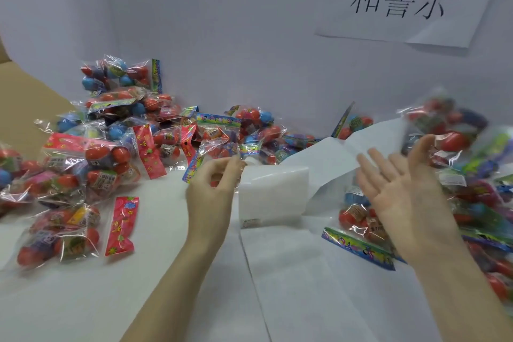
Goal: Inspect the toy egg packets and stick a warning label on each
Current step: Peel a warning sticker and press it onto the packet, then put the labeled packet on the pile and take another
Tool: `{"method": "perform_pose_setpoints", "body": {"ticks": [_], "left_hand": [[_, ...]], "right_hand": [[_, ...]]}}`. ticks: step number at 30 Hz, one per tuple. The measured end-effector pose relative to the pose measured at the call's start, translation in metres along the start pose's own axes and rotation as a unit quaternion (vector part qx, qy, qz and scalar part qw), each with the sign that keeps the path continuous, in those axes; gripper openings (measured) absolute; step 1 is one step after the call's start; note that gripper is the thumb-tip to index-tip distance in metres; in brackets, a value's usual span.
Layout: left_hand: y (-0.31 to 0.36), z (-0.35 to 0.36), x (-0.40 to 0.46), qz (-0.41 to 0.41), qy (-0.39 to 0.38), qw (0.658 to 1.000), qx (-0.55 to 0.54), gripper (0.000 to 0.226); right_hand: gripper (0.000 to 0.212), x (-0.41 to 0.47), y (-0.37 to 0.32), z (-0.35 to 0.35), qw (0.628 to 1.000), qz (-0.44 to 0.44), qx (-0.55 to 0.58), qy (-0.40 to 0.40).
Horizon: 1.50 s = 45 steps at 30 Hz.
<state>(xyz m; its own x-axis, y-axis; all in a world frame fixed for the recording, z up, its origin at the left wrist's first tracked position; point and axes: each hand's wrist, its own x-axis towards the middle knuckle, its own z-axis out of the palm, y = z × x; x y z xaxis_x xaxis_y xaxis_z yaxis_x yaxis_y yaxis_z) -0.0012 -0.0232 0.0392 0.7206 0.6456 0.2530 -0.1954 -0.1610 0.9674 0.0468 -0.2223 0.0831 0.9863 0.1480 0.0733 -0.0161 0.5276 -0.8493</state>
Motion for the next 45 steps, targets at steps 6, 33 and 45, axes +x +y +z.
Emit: {"method": "perform_pose_setpoints", "body": {"ticks": [6, 33, 45], "left_hand": [[-0.039, -0.019, 0.026, -0.003, 0.006, 0.905, 0.424, 0.061], [0.008, 0.012, -0.030, 0.319, -0.038, 0.946, -0.049, 0.045], [0.024, 0.017, -0.034, -0.030, -0.212, 0.960, -0.181, 0.009]], "right_hand": [[0.072, -0.008, 0.031, 0.004, 0.835, -0.118, -0.537, -0.020], [0.018, -0.014, 0.024, 0.009, 0.971, 0.081, -0.152, -0.168], [0.034, -0.014, 0.026, 0.009, 0.949, 0.070, -0.201, -0.234]]}}
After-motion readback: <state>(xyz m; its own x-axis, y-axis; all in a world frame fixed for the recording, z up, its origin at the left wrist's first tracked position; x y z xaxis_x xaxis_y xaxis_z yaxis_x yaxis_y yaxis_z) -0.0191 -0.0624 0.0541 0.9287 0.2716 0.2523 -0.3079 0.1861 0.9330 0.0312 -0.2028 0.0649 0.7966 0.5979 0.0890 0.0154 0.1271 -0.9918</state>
